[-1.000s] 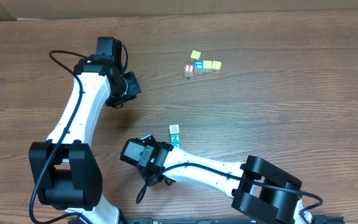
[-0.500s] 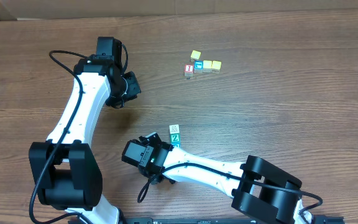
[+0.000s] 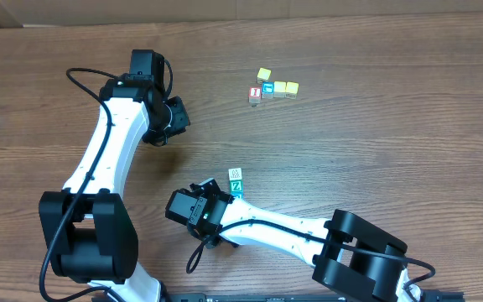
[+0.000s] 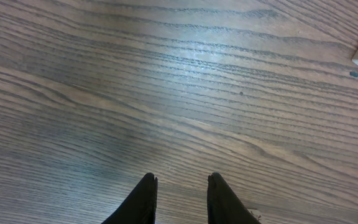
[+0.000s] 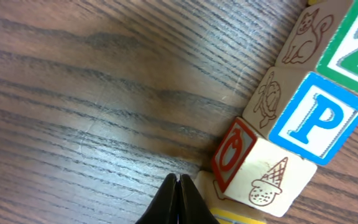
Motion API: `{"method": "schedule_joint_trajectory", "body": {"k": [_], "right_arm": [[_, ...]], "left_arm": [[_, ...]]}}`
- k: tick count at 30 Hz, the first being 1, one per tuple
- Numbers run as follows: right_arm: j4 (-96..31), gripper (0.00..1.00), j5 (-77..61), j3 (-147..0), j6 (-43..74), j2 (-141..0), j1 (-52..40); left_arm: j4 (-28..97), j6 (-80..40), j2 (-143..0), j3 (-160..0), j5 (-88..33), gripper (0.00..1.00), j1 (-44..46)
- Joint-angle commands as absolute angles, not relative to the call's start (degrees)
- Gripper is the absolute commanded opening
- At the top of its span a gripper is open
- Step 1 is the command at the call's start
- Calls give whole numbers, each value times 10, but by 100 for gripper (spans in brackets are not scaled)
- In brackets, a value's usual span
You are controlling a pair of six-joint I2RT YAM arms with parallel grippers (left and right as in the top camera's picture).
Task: Flip 5 blocks
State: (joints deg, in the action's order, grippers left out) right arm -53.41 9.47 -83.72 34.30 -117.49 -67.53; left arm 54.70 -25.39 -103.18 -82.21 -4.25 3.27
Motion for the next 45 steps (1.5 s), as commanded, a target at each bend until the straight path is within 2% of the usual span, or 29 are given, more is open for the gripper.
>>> {"method": "schedule_joint_trajectory", "body": {"k": [1, 27, 32, 39, 45], "right_arm": [[-533, 4, 116, -837, 345, -1172, -675], [-529, 4, 130, -838, 345, -1171, -674], [-533, 4, 96, -872, 338, -1171, -674], [-600, 4, 43, -969, 254, -1163, -665], [-671, 4, 41, -978, 185, -1151, -651]], "left_arm": [[548, -258, -1037, -830, -40, 21, 34], [548, -258, -1037, -830, -40, 24, 34], [548, -258, -1037, -830, -40, 24, 34], [548, -258, -1037, -830, -40, 22, 34], [532, -252, -1038, -830, -43, 18, 38]]}}
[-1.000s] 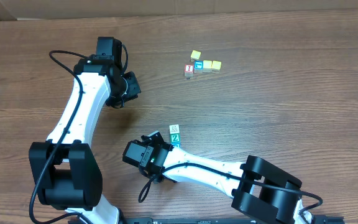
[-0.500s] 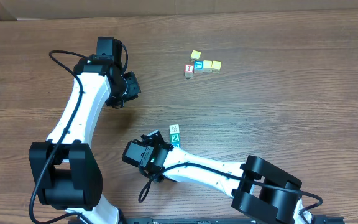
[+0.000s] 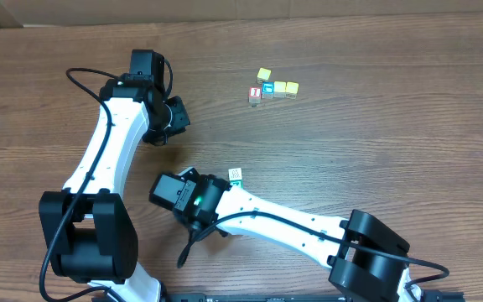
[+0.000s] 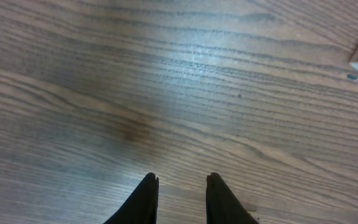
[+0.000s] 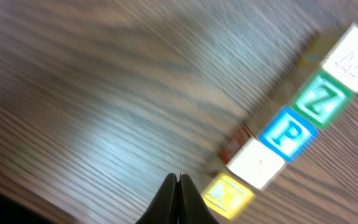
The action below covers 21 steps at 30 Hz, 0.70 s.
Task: Flip 5 blocks
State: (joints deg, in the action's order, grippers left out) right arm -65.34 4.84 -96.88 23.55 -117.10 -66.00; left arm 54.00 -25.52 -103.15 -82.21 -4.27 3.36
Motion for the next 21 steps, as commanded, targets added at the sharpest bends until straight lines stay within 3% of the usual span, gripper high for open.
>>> {"method": "schedule_joint_trajectory", "body": {"k": [1, 12, 21], "right_arm": [[-686, 4, 41, -977, 176, -1151, -649], [-711, 4, -39, -926, 115, -1139, -648], [-629, 4, -16, -788, 115, -998, -649]], "left_arm": [[525, -243, -1038, -830, -51, 17, 42], [485, -229, -1038, -830, -57, 15, 99], [478, -231, -1038, -830, -60, 15, 98]]}}
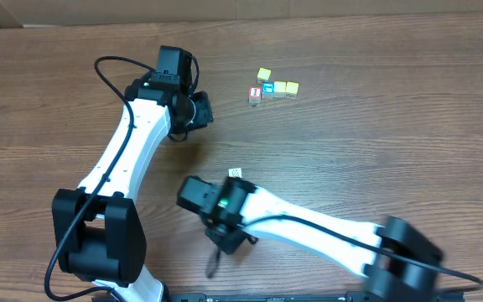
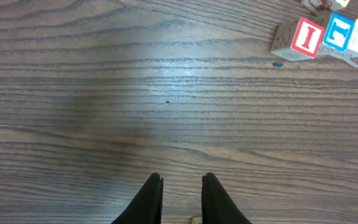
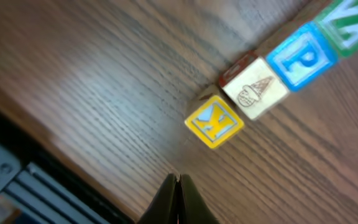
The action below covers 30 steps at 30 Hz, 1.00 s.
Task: Flip 5 blocks
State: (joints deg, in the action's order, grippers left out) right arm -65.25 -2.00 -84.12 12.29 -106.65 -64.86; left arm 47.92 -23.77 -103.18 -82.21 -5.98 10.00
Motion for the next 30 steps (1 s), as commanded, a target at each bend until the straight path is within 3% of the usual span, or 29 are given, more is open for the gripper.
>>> {"method": "schedule_joint_trajectory", "body": {"k": [1, 5, 13, 16, 30], "right_arm": [[-609, 4, -15, -759, 115, -980, -649], [-550, 4, -1, -677, 115, -945, -647], [-532, 4, 6, -675, 96, -946, -648], [-530, 4, 5, -674, 43, -949, -648], [-476, 4, -9, -660, -6, -1050, -651]], "left_arm": [[478, -231, -1038, -830, -60, 15, 98], [476, -231, -1039, -830, -60, 14, 106], [454, -227, -1086, -830, -77, 14, 130], [439, -209, -1109, -830, -109, 4, 132], [429, -152, -1175, -830, -135, 4, 151]]}}
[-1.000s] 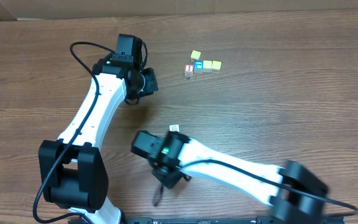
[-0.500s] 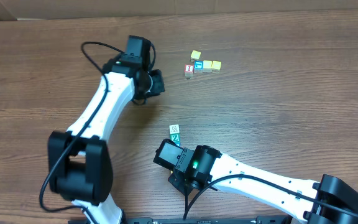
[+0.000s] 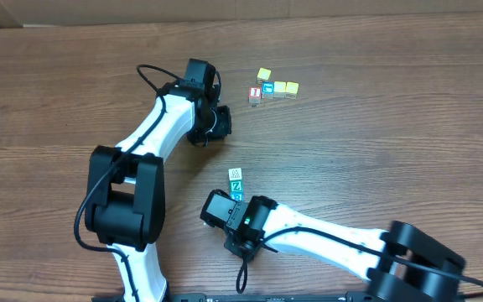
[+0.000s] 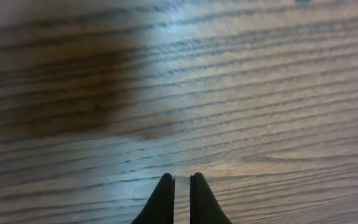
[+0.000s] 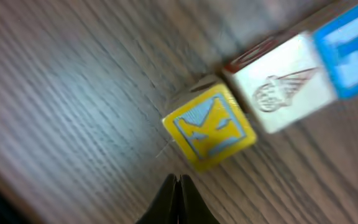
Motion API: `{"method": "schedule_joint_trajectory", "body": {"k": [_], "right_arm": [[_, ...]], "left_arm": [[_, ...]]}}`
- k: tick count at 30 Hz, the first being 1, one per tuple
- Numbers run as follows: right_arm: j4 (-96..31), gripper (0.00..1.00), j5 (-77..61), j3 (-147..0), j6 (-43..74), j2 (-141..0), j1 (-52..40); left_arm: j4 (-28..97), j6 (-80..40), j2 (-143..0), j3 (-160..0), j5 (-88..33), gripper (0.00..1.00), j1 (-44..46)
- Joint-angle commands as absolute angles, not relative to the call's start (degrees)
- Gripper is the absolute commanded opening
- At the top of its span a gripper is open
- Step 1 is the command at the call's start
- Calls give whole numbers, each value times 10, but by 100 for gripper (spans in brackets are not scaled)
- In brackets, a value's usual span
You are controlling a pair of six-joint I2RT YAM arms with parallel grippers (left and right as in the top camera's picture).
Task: Flip 5 blocks
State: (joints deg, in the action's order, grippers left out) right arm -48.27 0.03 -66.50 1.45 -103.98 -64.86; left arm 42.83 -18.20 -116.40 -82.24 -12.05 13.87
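Observation:
In the right wrist view a yellow block with a blue K (image 5: 210, 127) lies on the wood, just beyond my right gripper (image 5: 179, 179), which is shut with nothing in it. An ice-cream-cone block (image 5: 281, 90) touches the K block, and a blue block (image 5: 350, 46) follows it. Overhead, the row's green Z block (image 3: 236, 185) shows beside the right arm. A second cluster (image 3: 267, 86) lies at the back. My left gripper (image 4: 182, 180) hangs over bare wood with only a narrow slit between its fingers.
The overhead view shows a red I block (image 3: 255, 93) and yellow blocks (image 3: 280, 87) in the back cluster, right of the left arm (image 3: 212, 122). The wooden table (image 3: 392, 143) stretches wide to the right. The right arm (image 3: 309, 231) crosses the front.
The left arm has swung right and nearer, its view has lost the I and G blocks, and its fingers stand closer together. The right wrist is nearer the K block, which fills more of its view.
My shut right gripper was at the near row beside the O and cone block. It then stood back with the whole row in view, then faced the K block, and now sits close to it. The left arm stayed at the back left, then shifted towards the back cluster.

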Motion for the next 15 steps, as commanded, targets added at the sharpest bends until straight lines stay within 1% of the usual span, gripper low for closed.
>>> {"method": "schedule_joint_trajectory", "body": {"k": [1, 15], "right_arm": [[-474, 4, -18, -660, -13, -1051, -652], [-461, 4, -31, -660, -35, -1057, -665]], "left_arm": [[429, -152, -1175, -830, -135, 4, 152], [441, -154, -1177, -827, -136, 4, 156]]}}
